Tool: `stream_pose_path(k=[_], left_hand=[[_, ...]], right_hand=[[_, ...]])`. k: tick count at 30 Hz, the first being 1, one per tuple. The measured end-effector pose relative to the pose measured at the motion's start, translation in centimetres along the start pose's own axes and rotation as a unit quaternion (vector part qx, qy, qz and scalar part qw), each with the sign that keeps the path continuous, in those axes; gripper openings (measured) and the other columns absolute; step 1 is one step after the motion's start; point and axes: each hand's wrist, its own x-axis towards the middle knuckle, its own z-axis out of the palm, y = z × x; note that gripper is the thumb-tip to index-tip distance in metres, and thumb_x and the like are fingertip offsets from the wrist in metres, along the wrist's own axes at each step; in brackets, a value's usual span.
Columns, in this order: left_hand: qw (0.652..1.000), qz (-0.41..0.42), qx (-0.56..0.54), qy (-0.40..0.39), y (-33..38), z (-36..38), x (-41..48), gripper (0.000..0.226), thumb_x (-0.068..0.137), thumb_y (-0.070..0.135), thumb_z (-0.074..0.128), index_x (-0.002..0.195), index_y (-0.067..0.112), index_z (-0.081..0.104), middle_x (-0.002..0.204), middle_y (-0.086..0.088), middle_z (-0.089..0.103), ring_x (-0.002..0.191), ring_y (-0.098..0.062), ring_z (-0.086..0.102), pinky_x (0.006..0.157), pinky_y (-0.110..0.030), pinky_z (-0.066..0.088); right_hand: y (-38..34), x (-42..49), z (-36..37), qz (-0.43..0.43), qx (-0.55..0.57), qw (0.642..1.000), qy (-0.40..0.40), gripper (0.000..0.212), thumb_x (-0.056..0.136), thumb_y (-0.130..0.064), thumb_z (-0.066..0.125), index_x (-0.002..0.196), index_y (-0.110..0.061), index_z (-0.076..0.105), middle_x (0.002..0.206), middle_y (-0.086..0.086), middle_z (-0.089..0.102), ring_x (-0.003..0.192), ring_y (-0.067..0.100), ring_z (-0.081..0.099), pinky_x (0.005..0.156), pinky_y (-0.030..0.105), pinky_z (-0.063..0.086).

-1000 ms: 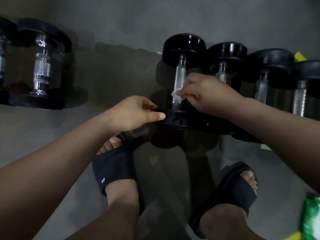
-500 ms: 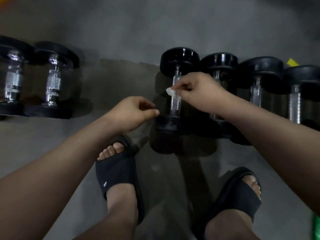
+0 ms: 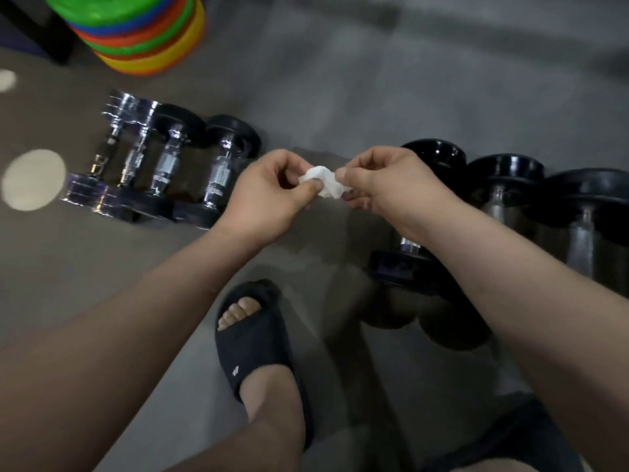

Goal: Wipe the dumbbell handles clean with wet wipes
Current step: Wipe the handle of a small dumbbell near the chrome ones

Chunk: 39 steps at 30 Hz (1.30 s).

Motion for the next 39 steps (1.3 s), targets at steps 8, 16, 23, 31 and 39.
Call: stream_pose_path(k=[8,16,23,31,39], left_hand=[[0.999,-0.015,0.024,0.028,-2.3,-3.3,3.1,0.010,0.086,0.009,0.076,0.096,0.013,0.075,0.088,0.002,0.075,0.083,-0.005,0.069,0.077,-0.020,0.053],[0.991,-0.103,0.060,0.062,-5.7,-9.4,4.6,0.031,0.092,0.003,0.053,0.098,0.019,0.078,0.085,0.000,0.076,0.074,-0.013,0.070,0.063,-0.029,0.059],[0.949,-0.022,0.281,0.138,-10.1,-14.1,5.5,0.026,0.085,0.008,0.050,0.091,0.016,0.074,0.076,0.009,0.061,0.080,-0.020,0.057,0.073,-0.027,0.043],[0.958,0.001,0.258,0.122,-13.2,-12.7,5.7,0.027,0.082,0.002,0.048,0.092,0.014,0.070,0.092,-0.001,0.066,0.094,-0.020,0.058,0.084,-0.019,0.039],[0.909,0.054,0.390,0.139,-13.7,-12.5,4.7,0.023,0.087,0.017,0.046,0.091,0.011,0.068,0.092,-0.003,0.064,0.102,-0.028,0.055,0.097,-0.040,0.042]], right_hand=[[0.9,5.5,5.6,0.013,0.076,0.995,-0.063,0.022,0.091,-0.018,0.075,0.101,0.000,0.070,0.107,0.018,0.075,0.104,0.026,0.072,0.096,0.037,0.057],[1.4,10.9,12.1,0.027,-0.024,0.998,-0.048,0.013,0.093,-0.005,0.064,0.091,-0.015,0.072,0.066,-0.008,0.072,0.066,0.003,0.069,0.064,0.026,0.058],[2.9,13.9,16.1,0.006,-0.080,0.997,-0.006,0.018,0.090,-0.008,0.062,0.097,-0.025,0.063,0.094,-0.002,0.068,0.082,0.015,0.073,0.078,0.035,0.063],[4.8,13.9,19.3,-0.246,-0.284,0.924,0.073,0.017,0.092,-0.014,0.067,0.106,-0.014,0.075,0.103,0.002,0.063,0.088,0.005,0.058,0.084,0.005,0.040],[5.9,14.4,21.0,-0.254,-0.325,0.906,0.098,0.019,0.095,-0.012,0.062,0.108,-0.009,0.076,0.107,0.009,0.060,0.091,0.019,0.063,0.085,0.004,0.038]])
